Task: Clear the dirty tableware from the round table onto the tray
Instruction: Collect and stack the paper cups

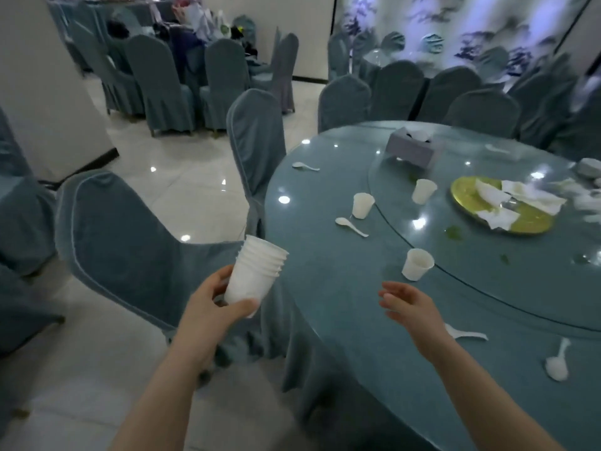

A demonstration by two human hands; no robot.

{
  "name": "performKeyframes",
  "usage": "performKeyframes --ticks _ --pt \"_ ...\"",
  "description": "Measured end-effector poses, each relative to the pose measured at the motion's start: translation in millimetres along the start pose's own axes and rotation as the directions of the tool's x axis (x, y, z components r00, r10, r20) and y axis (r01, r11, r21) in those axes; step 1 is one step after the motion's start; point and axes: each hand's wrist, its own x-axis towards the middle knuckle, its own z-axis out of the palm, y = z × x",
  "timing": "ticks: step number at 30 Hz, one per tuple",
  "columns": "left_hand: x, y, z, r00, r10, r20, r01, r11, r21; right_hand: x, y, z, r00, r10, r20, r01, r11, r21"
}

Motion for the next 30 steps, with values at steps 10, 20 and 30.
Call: performKeyframes --ticks 10,20,30 --pt "175.1 14.3 44.8 0.981 -0.015 0.193 0.019 1.000 -0.015 150.2 -9.4 -40.1 0.932 -0.173 -0.317 -0.110 0.700 -0.706" --pt "350.8 31.0 69.5 0.901 -0.028 0.434 -0.009 0.996 0.084 202.9 0.9 -24.4 0.861 0.013 -0.509 -0.377 0.688 -0.620" --pt "424.6 24.0 114.4 0.876 -0.105 0.470 0.056 0.992 0.117 300.6 -85.0 35.4 0.864 -0.191 -0.465 -0.028 0.905 -0.424"
